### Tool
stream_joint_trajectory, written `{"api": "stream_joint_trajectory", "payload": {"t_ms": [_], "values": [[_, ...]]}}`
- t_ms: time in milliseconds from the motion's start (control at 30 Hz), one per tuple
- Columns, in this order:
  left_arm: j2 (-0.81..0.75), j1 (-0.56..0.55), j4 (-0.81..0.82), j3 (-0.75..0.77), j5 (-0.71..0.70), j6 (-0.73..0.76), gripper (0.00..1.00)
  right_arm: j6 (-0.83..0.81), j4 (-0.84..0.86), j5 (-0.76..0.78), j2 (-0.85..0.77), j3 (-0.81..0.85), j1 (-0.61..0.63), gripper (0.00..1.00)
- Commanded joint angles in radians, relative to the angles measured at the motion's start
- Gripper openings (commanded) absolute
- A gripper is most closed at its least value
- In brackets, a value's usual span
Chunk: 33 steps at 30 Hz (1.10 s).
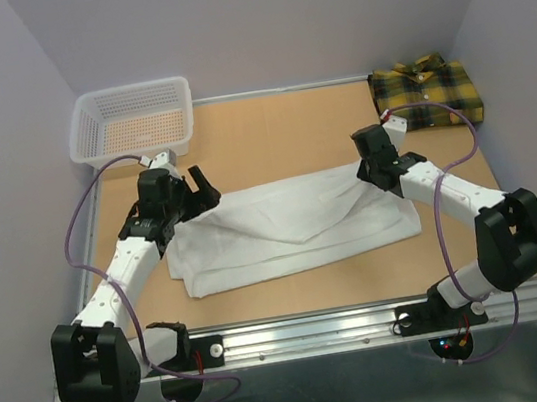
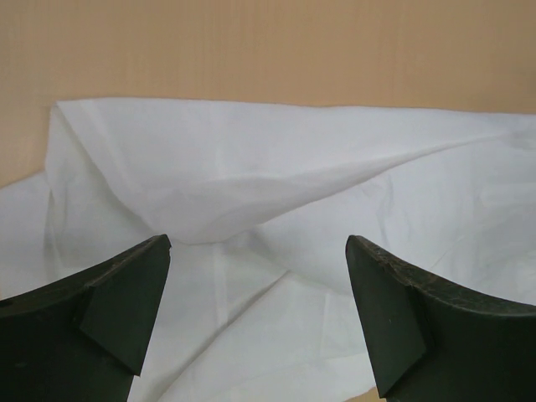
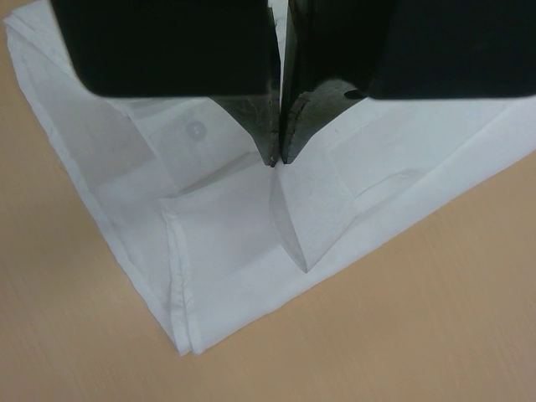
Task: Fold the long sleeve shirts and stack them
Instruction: Fold the shirt
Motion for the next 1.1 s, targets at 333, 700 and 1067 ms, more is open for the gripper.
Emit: {"api": "stream_joint_trajectory", "payload": {"t_ms": [333,700,1067], "values": [[0.148,-0.152,0.332,0.023,0.143,-0.293,0.84,0.005,0.068,-0.005,0.022,-0.063,-0.004,0.06],[0.144,-0.119,0.361,-0.242,-0.052,-0.402,0.72,-0.016,0.105,-0.020,0.077,-0.093,-0.006,0.07],[0.012,-0.074,0.208,-0.229,-0.101,-0.387,0.72,-0.136,0.105,-0.071,0.010,-0.036,-0.010,0.33]]}}
